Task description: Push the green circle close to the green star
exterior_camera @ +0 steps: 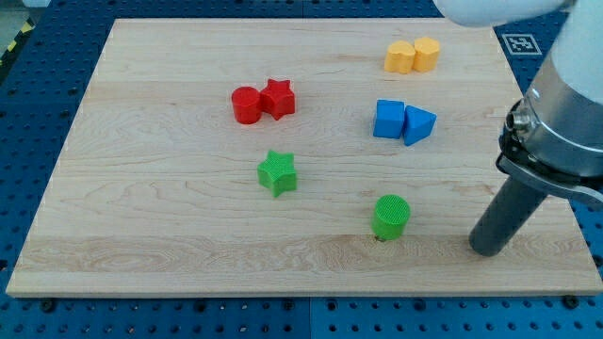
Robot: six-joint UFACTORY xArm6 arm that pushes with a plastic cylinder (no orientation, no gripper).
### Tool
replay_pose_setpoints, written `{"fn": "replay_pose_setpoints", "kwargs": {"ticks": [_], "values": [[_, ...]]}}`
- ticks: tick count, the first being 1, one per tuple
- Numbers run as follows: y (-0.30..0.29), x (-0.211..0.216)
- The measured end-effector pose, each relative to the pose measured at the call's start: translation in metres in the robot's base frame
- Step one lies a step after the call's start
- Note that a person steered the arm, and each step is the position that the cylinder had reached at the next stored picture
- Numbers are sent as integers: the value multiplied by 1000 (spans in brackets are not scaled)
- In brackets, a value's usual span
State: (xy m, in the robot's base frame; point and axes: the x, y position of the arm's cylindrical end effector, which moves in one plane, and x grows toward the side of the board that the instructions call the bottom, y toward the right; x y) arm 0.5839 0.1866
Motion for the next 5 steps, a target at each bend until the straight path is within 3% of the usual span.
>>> {"fn": "replay_pose_setpoints", "kwargs": {"ticks": [1, 2, 5], "values": [[-16, 6], [-64, -9], [-120, -59]]}}
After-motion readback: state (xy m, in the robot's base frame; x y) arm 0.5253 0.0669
